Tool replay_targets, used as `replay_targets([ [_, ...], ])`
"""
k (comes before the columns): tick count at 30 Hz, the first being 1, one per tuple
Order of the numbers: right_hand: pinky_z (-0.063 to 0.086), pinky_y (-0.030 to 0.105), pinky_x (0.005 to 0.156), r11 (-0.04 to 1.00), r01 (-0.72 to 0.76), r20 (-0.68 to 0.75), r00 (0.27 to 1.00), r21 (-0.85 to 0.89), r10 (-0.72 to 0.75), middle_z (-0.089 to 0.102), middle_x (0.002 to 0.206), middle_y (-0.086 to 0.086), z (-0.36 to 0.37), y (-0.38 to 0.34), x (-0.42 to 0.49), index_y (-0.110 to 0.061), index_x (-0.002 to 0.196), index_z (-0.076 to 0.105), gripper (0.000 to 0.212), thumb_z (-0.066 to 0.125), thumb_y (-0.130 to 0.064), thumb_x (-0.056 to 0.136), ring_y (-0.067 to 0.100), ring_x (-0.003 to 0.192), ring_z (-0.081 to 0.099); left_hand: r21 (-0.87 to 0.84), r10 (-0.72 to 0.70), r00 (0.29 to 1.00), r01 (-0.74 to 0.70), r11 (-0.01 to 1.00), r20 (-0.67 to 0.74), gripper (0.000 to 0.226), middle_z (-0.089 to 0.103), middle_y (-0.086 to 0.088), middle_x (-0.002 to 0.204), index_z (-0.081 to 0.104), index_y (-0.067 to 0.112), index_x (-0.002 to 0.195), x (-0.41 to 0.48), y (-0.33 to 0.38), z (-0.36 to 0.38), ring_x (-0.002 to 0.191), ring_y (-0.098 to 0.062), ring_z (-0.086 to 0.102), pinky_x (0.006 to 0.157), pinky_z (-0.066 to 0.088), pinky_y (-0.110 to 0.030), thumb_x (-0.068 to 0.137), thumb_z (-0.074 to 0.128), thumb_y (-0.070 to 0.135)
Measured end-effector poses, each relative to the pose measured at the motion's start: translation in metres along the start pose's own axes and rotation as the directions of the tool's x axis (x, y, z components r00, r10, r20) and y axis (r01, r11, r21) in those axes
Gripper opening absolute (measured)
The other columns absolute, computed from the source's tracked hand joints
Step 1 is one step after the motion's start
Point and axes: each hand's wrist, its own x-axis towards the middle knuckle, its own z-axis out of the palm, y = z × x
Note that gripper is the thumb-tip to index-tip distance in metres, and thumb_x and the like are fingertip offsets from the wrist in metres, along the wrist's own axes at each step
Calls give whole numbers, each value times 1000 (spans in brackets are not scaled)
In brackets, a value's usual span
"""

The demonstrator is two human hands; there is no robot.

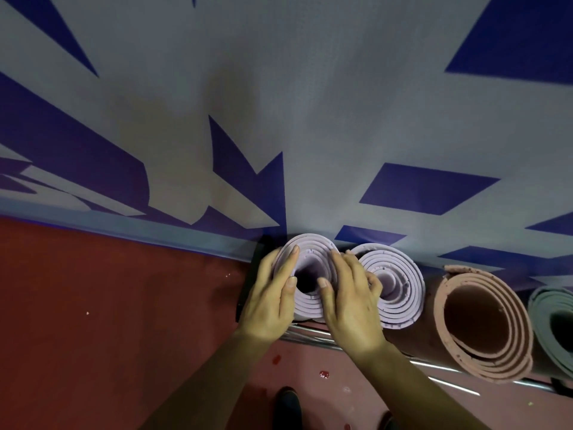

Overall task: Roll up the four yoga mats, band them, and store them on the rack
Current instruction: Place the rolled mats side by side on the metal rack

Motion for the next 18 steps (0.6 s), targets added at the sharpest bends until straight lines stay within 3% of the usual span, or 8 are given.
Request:
replay_targets([
  [7,34,46,107,991,-39,71,996,-126,48,46,146,10,-5,0,4,-9,158,32,76,23,-56,100,27,138,41,60,-12,999,9,998,42,47,36,2,157,31,37,156,0,1,1,145,-9,35,117,26,-18,109,25,42],
  [9,36,50,109,990,-35,78,996,-138,47,42,151,9,-7,0,4,-10,159,30,78,25,-59,99,28,143,35,98,-36,998,31,995,54,48,35,3,159,25,38,157,-2,2,-2,147,-9,33,119,29,-28,109,23,42],
  [11,31,53,116,994,-18,93,995,-103,27,31,161,9,-9,-1,3,-19,159,32,76,28,-64,98,30,151,24,167,-45,997,35,985,60,51,35,4,161,23,33,158,-1,3,-8,148,-11,31,121,29,-45,108,21,43],
  [13,19,51,120,996,38,113,993,-84,-28,18,169,8,-9,-2,3,-30,159,31,75,30,-71,96,32,156,11,187,-80,996,70,980,50,54,32,8,162,25,29,158,-4,1,-16,150,-10,28,122,22,-53,107,20,47],
  [16,11,52,122,981,110,158,984,-157,-85,6,172,3,-5,-5,7,-43,161,18,75,25,-78,95,28,159,-2,182,-237,971,230,956,22,59,23,23,163,24,42,157,-14,-8,-27,152,-4,18,124,7,-50,103,14,61],
  [18,13,54,123,972,109,179,981,-208,-71,6,172,1,-2,-7,10,-44,161,12,75,20,-78,95,24,159,-2,220,-313,950,301,928,18,60,24,18,164,23,44,156,-19,-13,-34,153,-8,20,124,12,-51,101,10,63],
])
